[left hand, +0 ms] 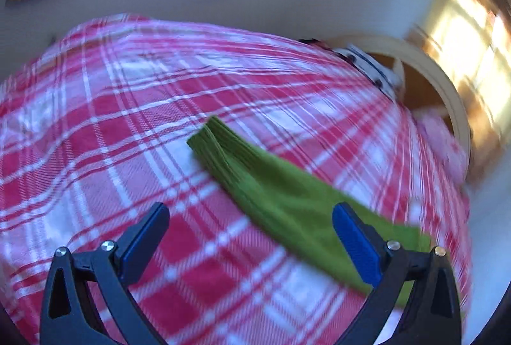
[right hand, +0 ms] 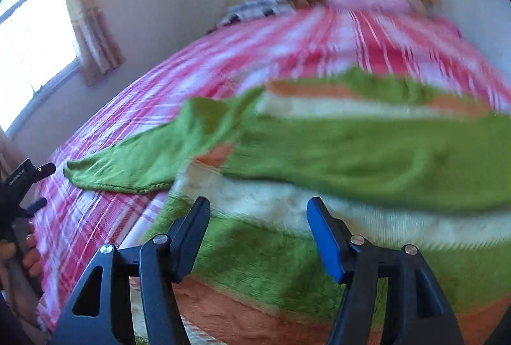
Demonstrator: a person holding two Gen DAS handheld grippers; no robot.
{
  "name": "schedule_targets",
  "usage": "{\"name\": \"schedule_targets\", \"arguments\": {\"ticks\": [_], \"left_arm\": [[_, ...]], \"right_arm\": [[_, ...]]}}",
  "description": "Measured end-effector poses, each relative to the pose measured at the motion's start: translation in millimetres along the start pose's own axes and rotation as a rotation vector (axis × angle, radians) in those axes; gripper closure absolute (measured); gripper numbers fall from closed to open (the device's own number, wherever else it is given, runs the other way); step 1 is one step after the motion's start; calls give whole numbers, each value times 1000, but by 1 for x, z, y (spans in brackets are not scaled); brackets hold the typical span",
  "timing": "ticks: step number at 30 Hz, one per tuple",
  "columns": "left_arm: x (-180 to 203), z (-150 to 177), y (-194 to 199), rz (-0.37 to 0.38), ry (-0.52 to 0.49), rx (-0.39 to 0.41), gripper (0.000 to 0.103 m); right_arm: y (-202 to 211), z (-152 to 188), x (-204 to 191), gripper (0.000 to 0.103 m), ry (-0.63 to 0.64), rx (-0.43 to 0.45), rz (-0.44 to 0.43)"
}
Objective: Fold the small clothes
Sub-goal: 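Grasp the other green sleeve cuff with the left tool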
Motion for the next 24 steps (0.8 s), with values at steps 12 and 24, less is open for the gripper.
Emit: {"name": "schedule_targets", "arguments": {"ticks": [12, 24], "left_arm": [[-2, -1, -56, -95, -50, -17, 12], [-22, -3, -49, 44, 86, 22, 93]], "right_arm": [[-5, 4, -1, 39, 10, -11, 21], [-5, 5, -1, 39, 1, -11, 19]]}}
Point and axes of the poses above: each gripper's, at about its wrist camera, not at the fingertips, and y roughly against the way its jaws point, x to its right, z to its underside, the point moved 8 cm from there along -y, roughly the way its jaws point, and after that the axes turned 12 degrees about z, right-handed, at the moved point
